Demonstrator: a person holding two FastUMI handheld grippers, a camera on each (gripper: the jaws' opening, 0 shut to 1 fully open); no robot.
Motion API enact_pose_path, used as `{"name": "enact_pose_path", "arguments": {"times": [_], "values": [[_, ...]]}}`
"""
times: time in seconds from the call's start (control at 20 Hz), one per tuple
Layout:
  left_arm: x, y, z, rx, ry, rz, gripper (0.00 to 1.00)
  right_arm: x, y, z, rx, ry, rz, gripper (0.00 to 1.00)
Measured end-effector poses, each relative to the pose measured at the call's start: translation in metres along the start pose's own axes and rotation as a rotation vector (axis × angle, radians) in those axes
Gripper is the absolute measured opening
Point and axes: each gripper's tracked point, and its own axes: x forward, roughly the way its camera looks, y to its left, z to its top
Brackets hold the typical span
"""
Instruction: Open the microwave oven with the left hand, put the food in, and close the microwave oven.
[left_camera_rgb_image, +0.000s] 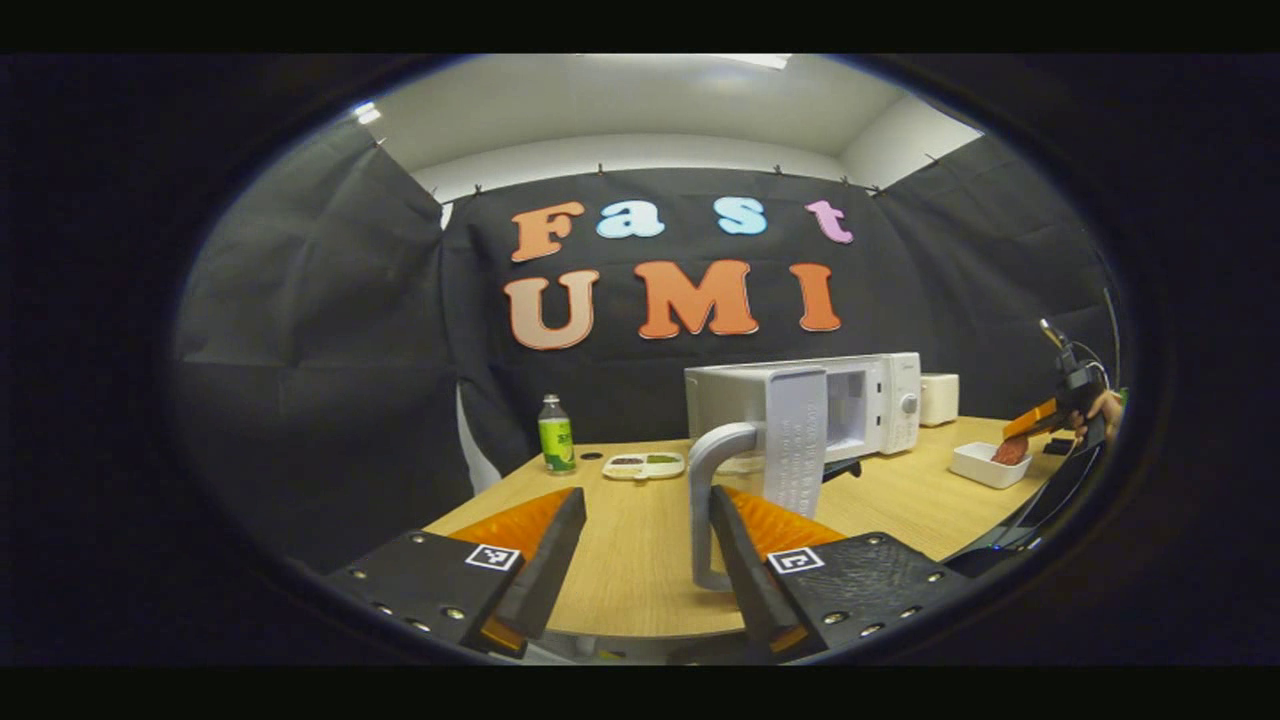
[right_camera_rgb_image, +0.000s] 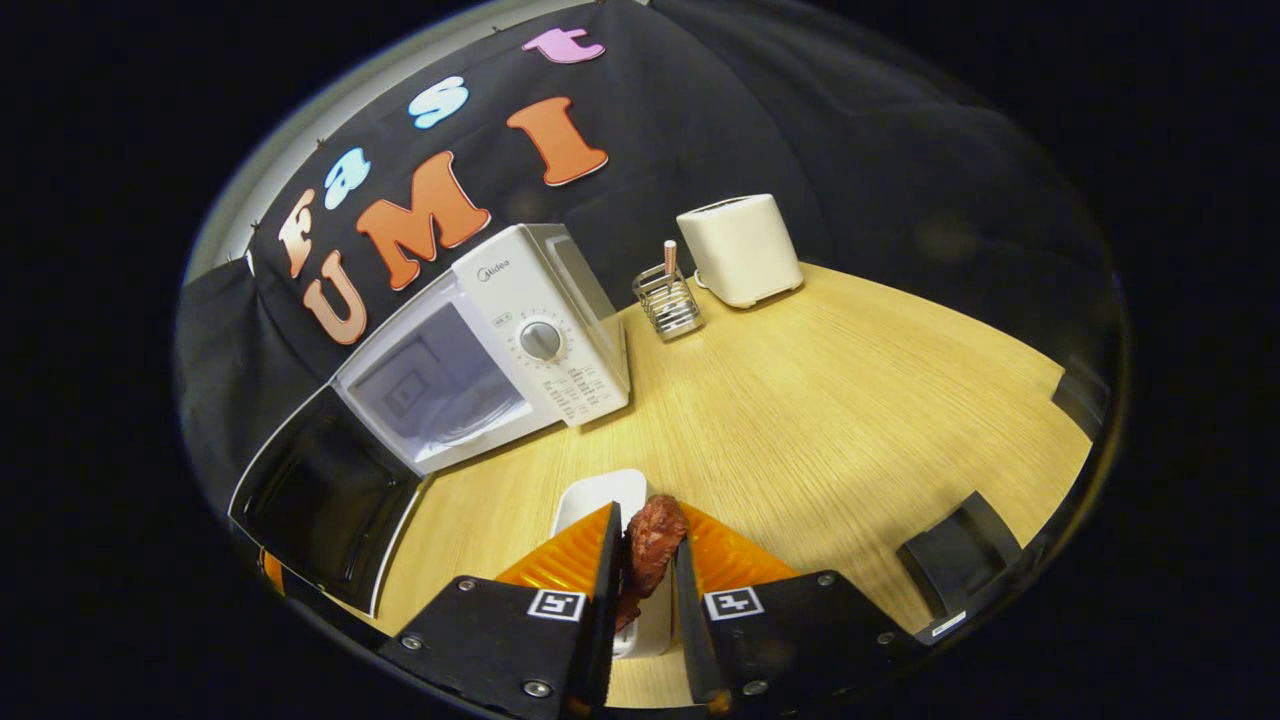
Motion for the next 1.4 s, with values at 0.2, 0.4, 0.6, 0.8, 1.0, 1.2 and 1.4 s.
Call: {"name": "enact_pose_path", "arguments": {"times": [0.2, 0.4, 0.6, 0.8, 1.0, 1.2, 1.4], "values": [[-0.001, 0.019, 0.002, 0.017, 0.007, 0.048, 0.74, -0.004, 0.016, 0.007, 0.0, -0.005, 0.045, 0.15], [0.003, 0.039, -0.003, 0.014, 0.023, 0.103, 0.74, -0.01, 0.032, 0.023, -0.1, -0.035, 0.031, 0.14], [0.009, 0.049, -0.012, 0.008, 0.057, 0.147, 0.77, -0.011, 0.06, 0.051, -0.171, -0.089, 0.049, 0.13], [0.016, 0.043, -0.015, 0.013, 0.072, 0.137, 0.85, 0.001, 0.109, 0.075, -0.187, -0.134, 0.124, 0.13], [0.015, 0.045, -0.013, 0.024, 0.048, 0.152, 0.88, 0.03, 0.157, 0.092, -0.192, -0.179, 0.168, 0.13], [0.011, 0.052, -0.024, 0.0, 0.057, 0.168, 0.88, 0.061, 0.205, 0.091, -0.178, -0.165, 0.223, 0.14], [0.004, 0.073, -0.032, -0.016, 0.065, 0.213, 0.88, 0.102, 0.237, 0.086, -0.167, -0.159, 0.235, 0.13]]}}
